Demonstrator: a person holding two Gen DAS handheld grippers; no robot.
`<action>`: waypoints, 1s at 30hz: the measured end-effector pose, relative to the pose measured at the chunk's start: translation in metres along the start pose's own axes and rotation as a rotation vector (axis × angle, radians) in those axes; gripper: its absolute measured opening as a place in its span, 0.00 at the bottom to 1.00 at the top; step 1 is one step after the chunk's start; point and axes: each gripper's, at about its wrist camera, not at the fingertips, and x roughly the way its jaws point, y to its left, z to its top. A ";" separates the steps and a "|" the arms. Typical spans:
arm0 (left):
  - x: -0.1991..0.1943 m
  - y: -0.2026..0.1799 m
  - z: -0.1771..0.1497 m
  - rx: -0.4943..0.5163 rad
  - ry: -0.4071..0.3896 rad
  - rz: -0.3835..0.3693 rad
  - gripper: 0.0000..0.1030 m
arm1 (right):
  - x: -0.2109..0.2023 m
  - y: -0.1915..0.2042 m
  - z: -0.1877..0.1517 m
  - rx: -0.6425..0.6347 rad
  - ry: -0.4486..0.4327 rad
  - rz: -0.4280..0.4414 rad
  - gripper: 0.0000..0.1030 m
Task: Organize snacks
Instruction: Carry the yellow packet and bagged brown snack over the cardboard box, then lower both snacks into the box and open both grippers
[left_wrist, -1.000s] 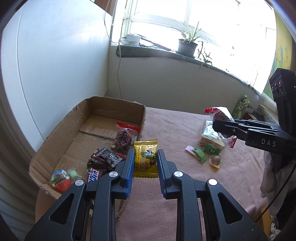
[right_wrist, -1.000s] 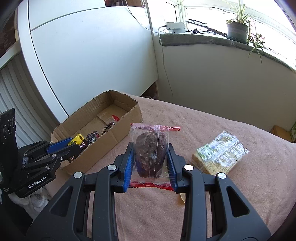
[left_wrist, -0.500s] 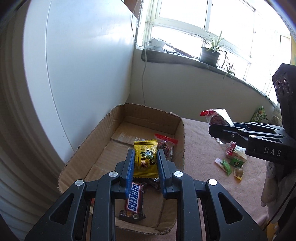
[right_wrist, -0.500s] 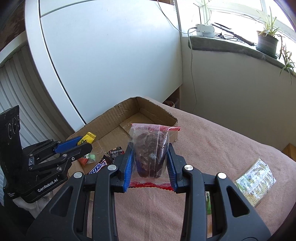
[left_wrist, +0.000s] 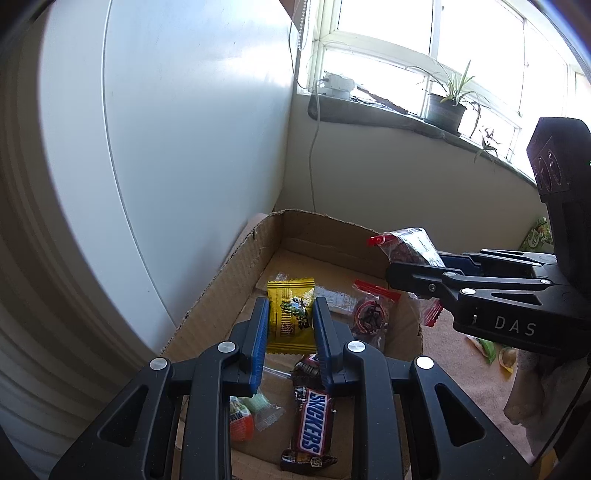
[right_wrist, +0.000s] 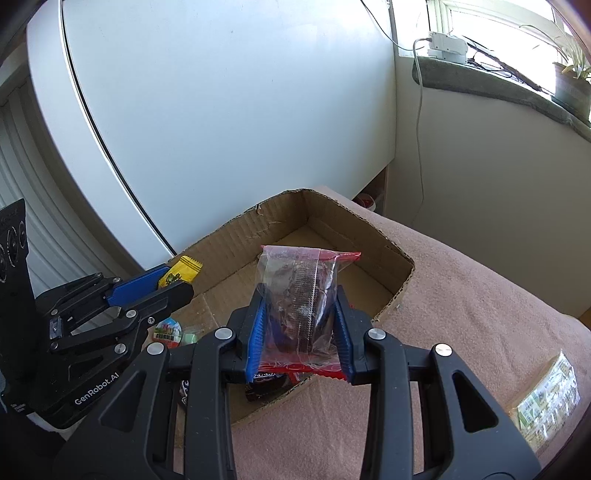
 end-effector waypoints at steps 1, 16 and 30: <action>0.001 0.001 0.000 -0.002 0.000 0.002 0.22 | 0.004 0.000 0.001 -0.001 0.005 0.001 0.33; 0.004 0.013 0.001 -0.018 0.005 0.028 0.22 | 0.025 0.000 0.006 -0.001 0.037 0.021 0.35; -0.016 0.006 0.001 -0.005 -0.030 0.037 0.42 | -0.002 -0.001 0.006 0.010 -0.014 -0.013 0.61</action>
